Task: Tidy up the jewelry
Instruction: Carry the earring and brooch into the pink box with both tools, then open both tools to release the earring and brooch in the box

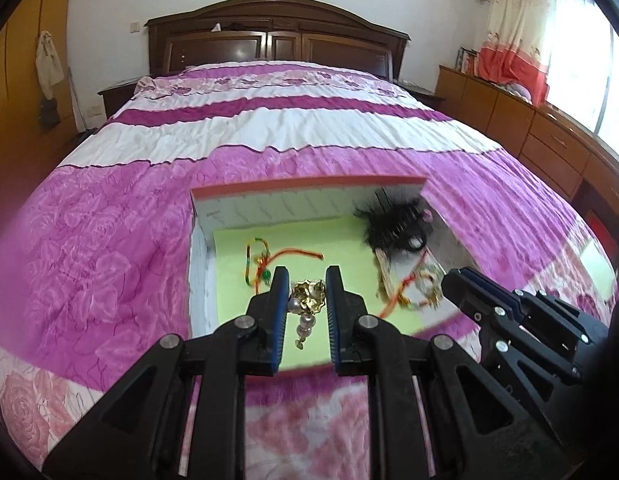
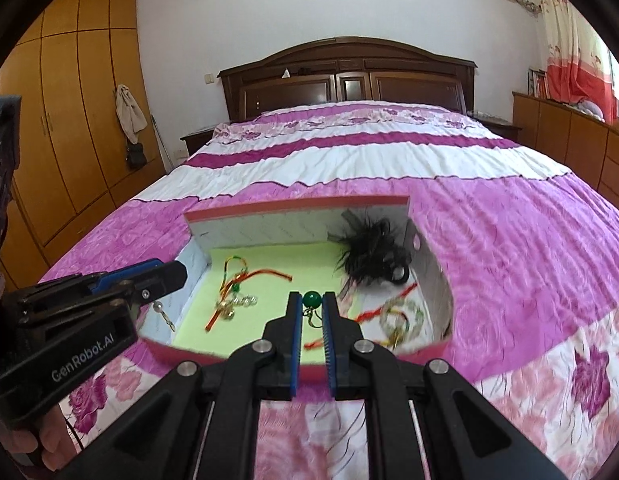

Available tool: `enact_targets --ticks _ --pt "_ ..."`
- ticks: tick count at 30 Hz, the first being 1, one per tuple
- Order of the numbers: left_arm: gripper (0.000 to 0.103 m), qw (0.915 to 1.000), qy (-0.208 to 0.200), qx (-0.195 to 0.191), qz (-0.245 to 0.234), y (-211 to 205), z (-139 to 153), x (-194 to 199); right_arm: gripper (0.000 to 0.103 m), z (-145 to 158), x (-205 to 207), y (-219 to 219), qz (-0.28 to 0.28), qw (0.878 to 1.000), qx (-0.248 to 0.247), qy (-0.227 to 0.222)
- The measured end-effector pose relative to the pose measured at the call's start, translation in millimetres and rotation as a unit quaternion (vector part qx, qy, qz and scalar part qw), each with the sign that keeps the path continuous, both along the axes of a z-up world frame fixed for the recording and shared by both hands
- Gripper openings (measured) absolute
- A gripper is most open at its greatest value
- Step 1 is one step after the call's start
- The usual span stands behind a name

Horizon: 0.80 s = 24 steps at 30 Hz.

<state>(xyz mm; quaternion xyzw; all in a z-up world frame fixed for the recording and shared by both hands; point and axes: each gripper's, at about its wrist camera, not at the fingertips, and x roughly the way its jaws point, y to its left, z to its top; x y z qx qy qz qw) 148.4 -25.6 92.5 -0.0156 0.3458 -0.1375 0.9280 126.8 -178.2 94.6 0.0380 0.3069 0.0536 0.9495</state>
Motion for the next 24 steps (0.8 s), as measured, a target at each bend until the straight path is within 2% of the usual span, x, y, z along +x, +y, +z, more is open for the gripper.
enact_targets --ticks 4,10,17,20,22,24 --pt "0.010 0.9999 0.003 0.000 0.014 -4 -10 20 0.011 -7 20 -4 0.005 1.000 -0.005 -0.001" --pt "0.010 0.9985 0.039 0.003 0.037 -6 -38 49 0.011 -30 49 -11 0.006 0.999 -0.022 0.030" --pt "0.011 0.9962 0.074 0.016 0.043 -10 -66 60 0.011 -55 65 -24 -0.007 0.997 -0.016 0.071" --pt "0.012 0.9961 0.075 0.029 0.037 -14 -70 60 0.012 -61 68 -26 -0.010 0.997 -0.014 0.080" --pt "0.015 0.9959 0.074 0.039 0.035 -17 -71 59 0.016 -60 67 -25 -0.006 0.997 -0.013 0.079" --pt "0.026 0.9957 0.073 0.045 0.035 -18 -71 57 0.029 -57 64 -24 -0.001 0.997 -0.005 0.077"
